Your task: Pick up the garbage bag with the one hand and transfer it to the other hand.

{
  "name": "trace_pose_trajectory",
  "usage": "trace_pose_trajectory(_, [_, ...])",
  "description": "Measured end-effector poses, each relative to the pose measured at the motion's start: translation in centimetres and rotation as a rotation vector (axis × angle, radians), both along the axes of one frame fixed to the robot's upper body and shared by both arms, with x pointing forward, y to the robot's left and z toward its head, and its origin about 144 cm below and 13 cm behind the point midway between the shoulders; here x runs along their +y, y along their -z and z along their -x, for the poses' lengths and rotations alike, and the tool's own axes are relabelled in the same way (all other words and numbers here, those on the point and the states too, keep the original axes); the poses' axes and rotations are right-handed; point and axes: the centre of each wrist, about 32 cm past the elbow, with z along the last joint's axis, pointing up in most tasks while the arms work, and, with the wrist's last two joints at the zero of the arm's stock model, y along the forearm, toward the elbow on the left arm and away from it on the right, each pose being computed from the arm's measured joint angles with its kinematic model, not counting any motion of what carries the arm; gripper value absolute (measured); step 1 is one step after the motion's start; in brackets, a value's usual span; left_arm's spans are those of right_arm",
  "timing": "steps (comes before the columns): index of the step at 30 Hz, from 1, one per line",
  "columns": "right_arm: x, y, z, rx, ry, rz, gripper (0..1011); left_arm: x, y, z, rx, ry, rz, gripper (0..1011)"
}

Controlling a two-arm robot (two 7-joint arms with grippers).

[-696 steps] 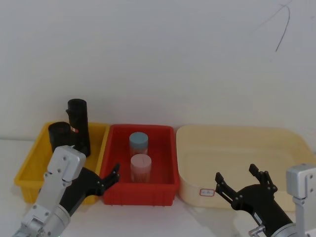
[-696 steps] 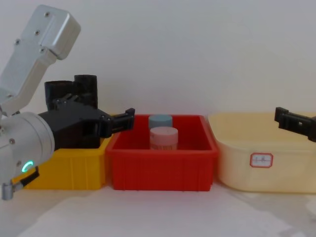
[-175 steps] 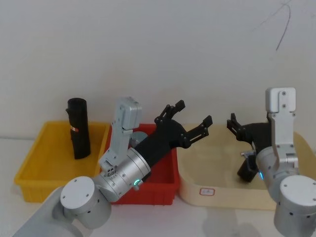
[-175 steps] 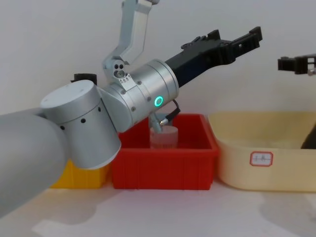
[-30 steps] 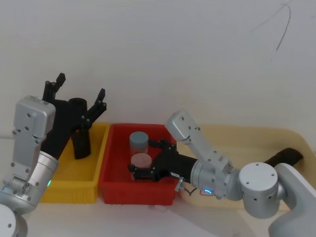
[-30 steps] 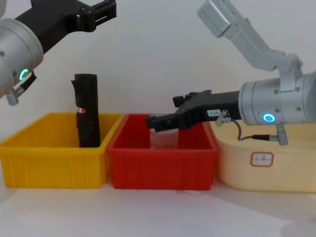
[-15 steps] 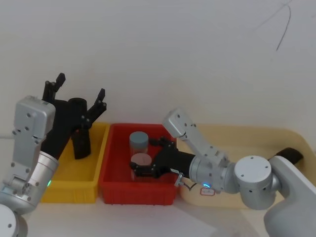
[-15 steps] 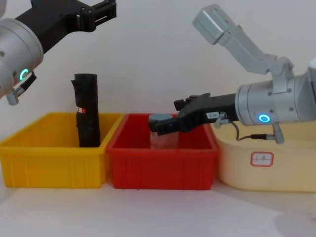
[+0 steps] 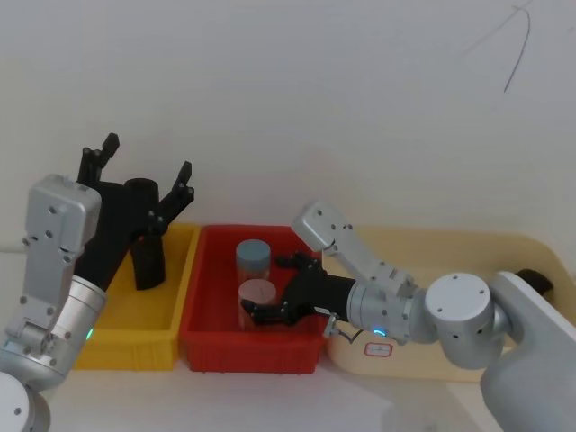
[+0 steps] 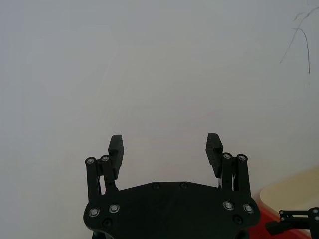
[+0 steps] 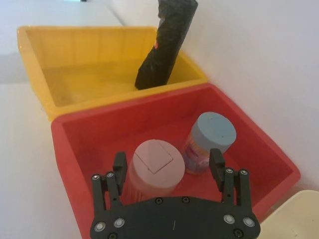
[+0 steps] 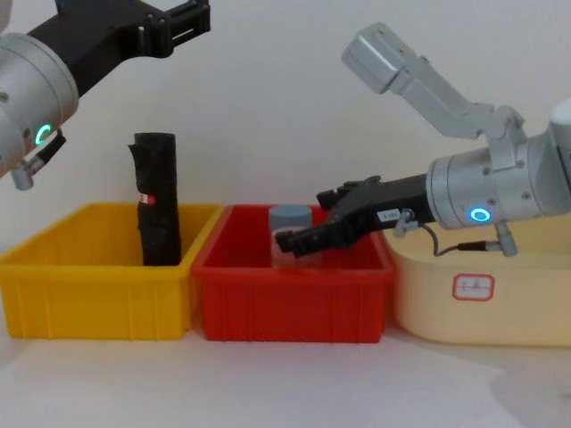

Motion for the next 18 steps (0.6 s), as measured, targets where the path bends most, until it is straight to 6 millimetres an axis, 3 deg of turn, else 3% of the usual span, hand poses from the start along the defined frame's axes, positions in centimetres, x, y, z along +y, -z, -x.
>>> trace_pose_trajectory(18, [0.2, -0.5, -1.5, 0.02, -0.052, 0.061, 978, 0.0, 0.0, 0.0, 0.0, 0.0, 0.0, 1002])
